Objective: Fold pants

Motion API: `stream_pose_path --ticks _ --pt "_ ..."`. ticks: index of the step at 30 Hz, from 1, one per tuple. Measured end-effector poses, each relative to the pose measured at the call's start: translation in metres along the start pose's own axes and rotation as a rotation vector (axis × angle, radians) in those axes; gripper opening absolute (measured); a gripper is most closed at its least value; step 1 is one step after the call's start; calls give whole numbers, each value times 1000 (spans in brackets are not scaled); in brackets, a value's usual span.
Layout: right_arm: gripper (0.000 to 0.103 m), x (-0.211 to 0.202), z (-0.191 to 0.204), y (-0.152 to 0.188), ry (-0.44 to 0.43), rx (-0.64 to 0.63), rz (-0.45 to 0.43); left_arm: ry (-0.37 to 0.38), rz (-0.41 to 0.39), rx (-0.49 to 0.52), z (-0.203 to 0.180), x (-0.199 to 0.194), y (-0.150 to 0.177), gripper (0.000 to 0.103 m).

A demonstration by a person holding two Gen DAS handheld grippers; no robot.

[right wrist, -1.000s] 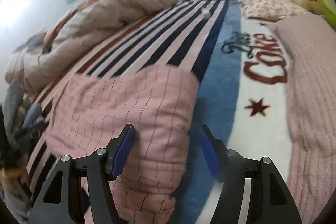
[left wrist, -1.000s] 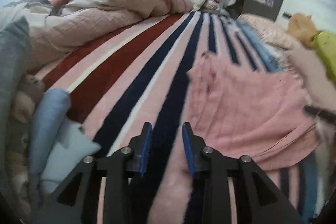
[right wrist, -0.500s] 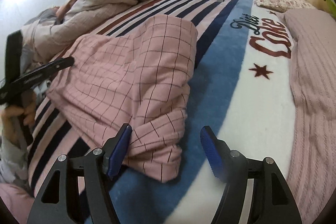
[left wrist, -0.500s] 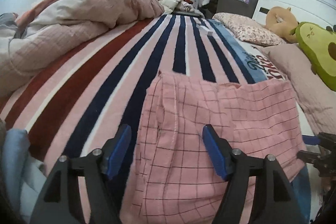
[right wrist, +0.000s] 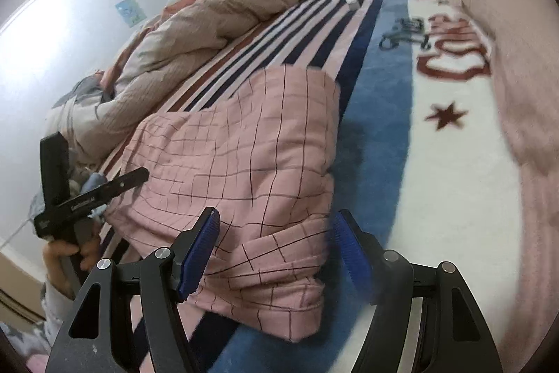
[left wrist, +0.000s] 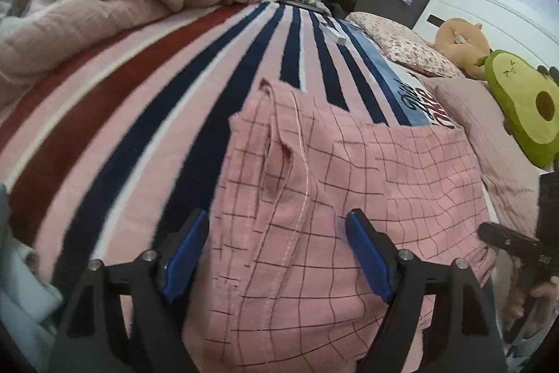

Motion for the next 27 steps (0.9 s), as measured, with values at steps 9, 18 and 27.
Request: stream_pose_path --ticks 9,18,27 --pt "38 14 11 4 23 -11 5 58 35 39 -14 7 11 32" --pt "14 -21 23 9 -10 13 -49 79 14 62 -25 -32 19 15" --pt "14 -79 54 74 -59 31 2 124 50 68 -35 -100 78 15"
Point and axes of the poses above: each gripper's, at about its wrist camera, not at the fingertips, and x roughly the way its jaws point, z to its left, y to its underside, the point moved 7 cm from there along x, roughly the way its jaws point, and after that the axes turned 10 degrees about y, right-handed, at the moved point
